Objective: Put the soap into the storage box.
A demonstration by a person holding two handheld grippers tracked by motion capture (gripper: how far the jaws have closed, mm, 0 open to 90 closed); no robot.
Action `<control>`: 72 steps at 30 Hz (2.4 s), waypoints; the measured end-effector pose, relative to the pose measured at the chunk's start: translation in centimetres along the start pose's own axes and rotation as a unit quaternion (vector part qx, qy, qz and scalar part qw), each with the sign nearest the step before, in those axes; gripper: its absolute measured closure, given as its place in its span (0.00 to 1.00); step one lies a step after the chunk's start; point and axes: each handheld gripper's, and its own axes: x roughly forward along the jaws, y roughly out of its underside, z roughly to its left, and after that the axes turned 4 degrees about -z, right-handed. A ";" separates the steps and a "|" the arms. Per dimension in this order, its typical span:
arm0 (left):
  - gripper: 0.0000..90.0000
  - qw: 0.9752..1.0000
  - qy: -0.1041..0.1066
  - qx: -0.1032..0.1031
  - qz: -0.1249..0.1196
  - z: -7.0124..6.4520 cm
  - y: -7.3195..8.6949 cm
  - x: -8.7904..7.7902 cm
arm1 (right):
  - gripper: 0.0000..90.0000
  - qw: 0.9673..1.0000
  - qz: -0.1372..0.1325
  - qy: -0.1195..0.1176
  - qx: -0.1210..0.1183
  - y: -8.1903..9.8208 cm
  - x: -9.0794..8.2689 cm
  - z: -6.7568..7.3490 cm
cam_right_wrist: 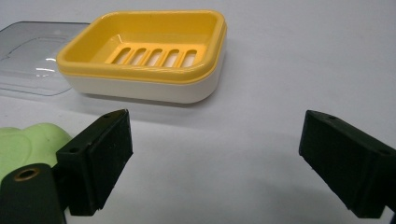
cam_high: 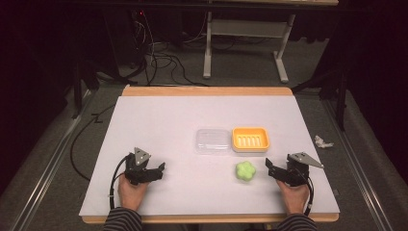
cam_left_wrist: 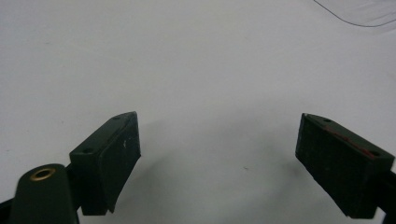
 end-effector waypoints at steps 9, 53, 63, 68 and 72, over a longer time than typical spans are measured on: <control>0.09 1.000 0.001 -0.012 0.000 0.2 -0.2 0.0 | 0.15 1.000 0.003 0.009 0.000 -0.2 -0.3 0.0; 0.05 1.000 0.004 -0.023 0.002 0.3 -0.3 0.0 | 0.22 0.996 0.024 -0.057 -0.057 -0.6 -3.1 2.8; 0.06 1.000 0.005 -0.022 0.002 0.3 -0.3 0.0 | 0.23 0.995 0.023 -0.071 -0.073 -0.4 -3.8 4.0; 0.06 1.000 0.004 -0.023 0.002 0.3 -0.3 0.0 | 0.23 0.993 0.029 -0.081 -0.077 -0.4 -4.0 4.7; 0.06 1.000 0.004 -0.022 0.004 0.3 -0.3 0.0 | 0.23 0.992 0.033 -0.092 -0.084 -0.4 -4.0 5.3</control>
